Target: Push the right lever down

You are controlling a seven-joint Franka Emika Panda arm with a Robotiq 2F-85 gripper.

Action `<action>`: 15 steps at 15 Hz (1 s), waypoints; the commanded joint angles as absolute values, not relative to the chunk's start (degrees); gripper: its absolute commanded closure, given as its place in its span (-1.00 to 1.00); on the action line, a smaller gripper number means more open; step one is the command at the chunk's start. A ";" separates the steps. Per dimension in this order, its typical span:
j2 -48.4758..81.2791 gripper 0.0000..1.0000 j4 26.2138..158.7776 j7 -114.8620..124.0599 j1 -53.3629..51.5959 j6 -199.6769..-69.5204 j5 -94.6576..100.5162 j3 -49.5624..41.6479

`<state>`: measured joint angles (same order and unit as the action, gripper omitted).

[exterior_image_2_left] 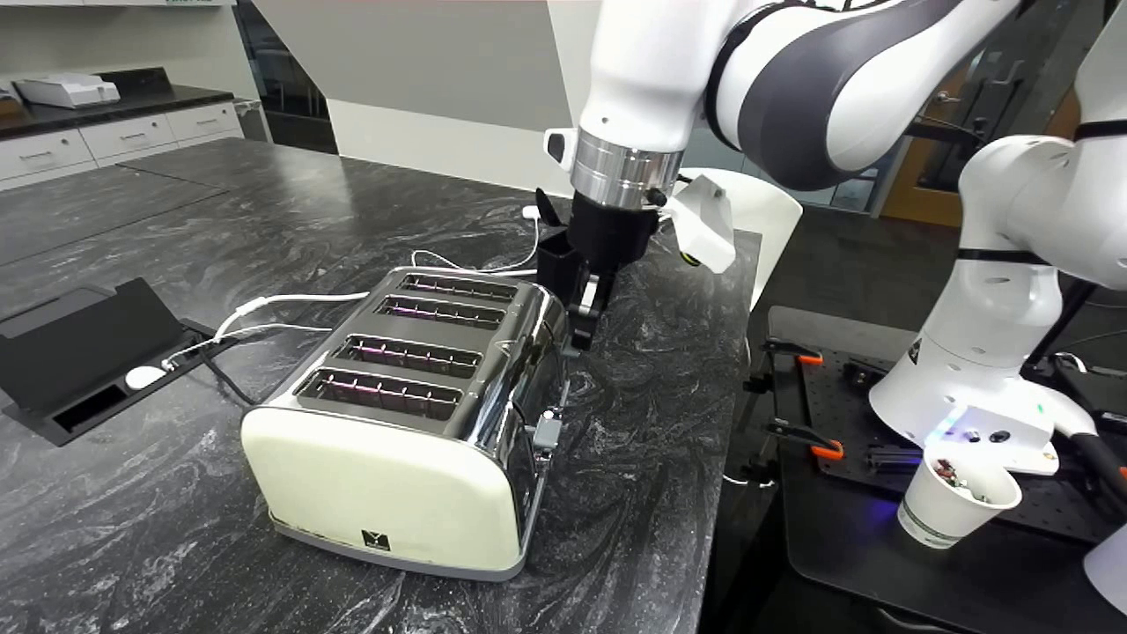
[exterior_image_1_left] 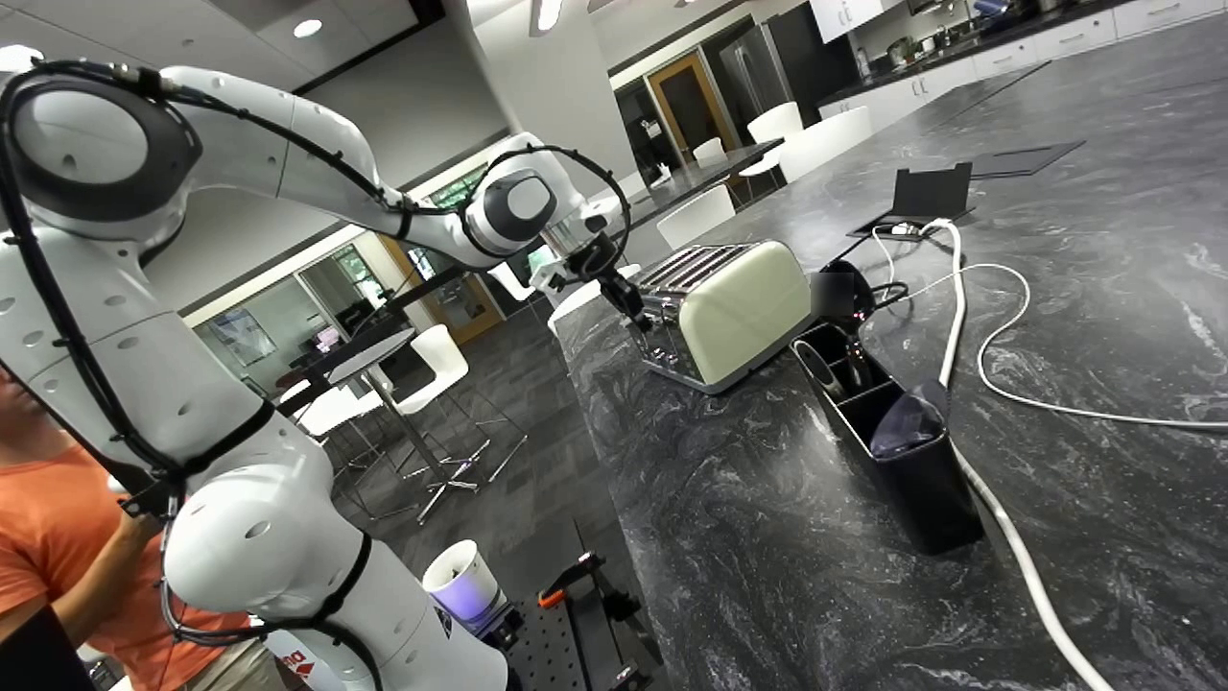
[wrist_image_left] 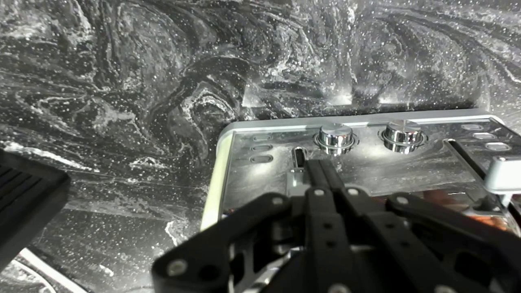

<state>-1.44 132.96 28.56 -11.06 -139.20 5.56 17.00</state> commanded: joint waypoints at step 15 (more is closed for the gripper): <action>6.33 1.00 132.64 27.68 -12.36 -147.39 10.24 13.45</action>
